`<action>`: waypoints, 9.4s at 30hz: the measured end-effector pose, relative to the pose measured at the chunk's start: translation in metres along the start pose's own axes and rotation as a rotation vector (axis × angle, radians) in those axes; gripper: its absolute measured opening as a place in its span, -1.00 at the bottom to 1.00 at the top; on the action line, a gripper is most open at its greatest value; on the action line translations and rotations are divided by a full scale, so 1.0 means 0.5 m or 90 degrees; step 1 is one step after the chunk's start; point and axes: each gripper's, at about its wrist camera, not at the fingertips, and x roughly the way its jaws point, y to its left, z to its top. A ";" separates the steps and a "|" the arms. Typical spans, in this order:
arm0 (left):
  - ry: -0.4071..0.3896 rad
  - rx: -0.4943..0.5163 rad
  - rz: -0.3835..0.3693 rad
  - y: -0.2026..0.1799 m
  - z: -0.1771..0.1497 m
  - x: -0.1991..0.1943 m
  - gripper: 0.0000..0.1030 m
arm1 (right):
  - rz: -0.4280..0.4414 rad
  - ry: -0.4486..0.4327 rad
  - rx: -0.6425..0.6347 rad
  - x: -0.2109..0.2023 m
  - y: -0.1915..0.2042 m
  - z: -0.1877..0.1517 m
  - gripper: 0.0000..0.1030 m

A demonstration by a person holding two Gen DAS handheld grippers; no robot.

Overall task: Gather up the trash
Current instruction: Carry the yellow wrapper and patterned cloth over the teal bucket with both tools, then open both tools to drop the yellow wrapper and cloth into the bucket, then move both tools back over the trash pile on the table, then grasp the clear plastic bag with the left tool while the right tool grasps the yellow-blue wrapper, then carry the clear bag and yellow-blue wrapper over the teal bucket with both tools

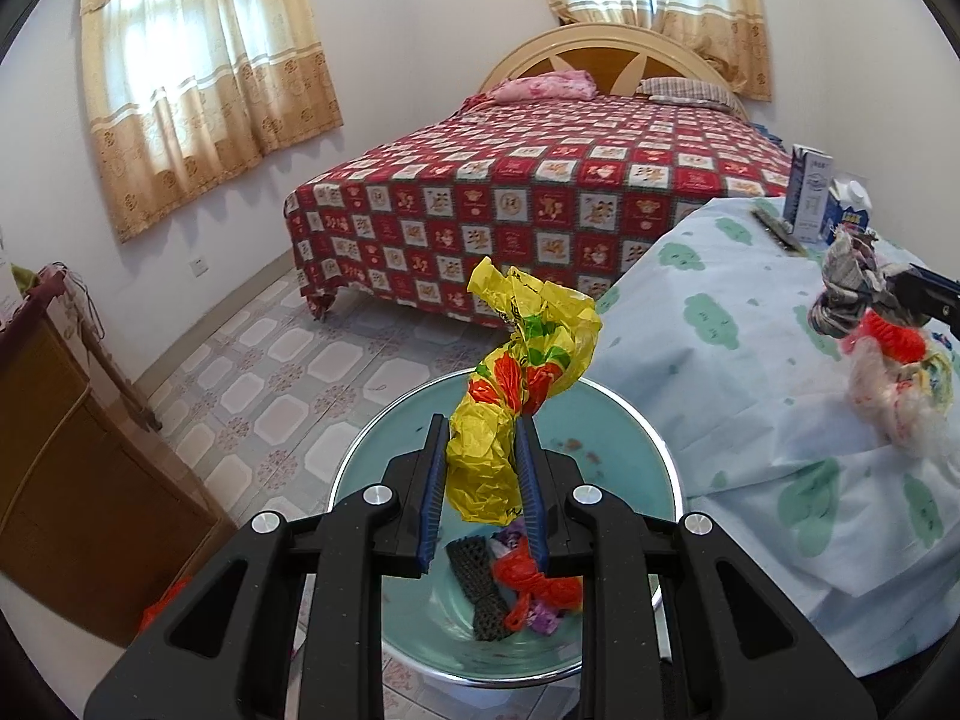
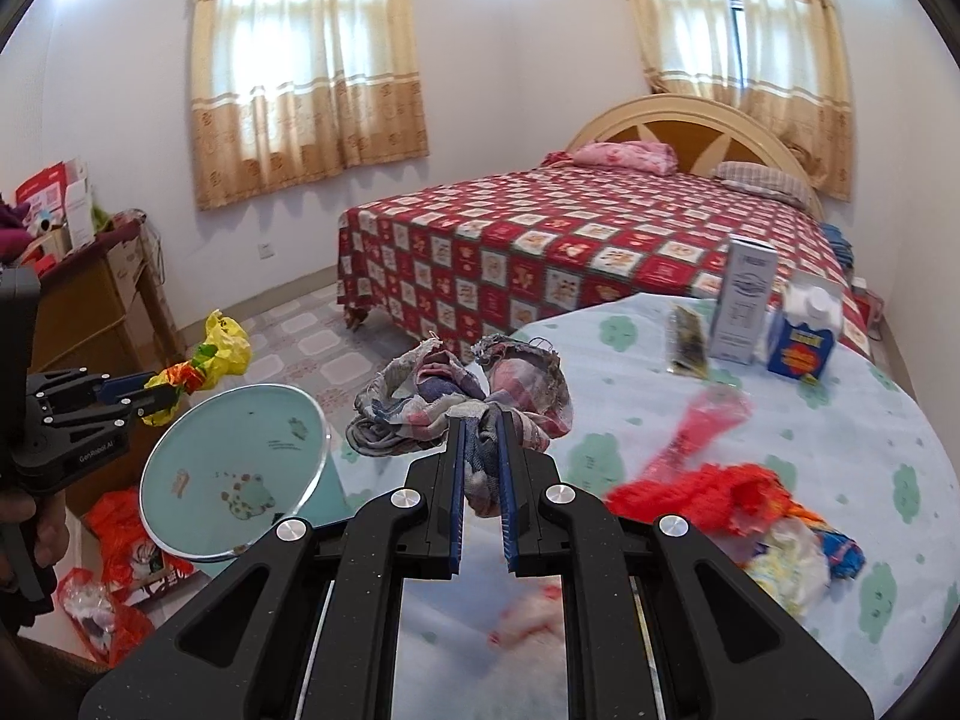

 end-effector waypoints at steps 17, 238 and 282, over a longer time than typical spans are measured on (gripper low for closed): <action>0.008 -0.018 0.037 0.066 -0.031 0.002 -0.55 | 0.052 0.028 -0.047 0.091 0.112 0.001 -0.79; 0.008 -0.006 -0.032 0.010 -0.016 -0.015 -0.84 | 0.028 0.050 0.004 0.037 0.041 -0.006 -0.85; 0.040 -0.052 0.024 0.112 -0.054 0.008 -0.81 | 0.121 0.077 -0.068 0.122 0.174 0.008 -0.85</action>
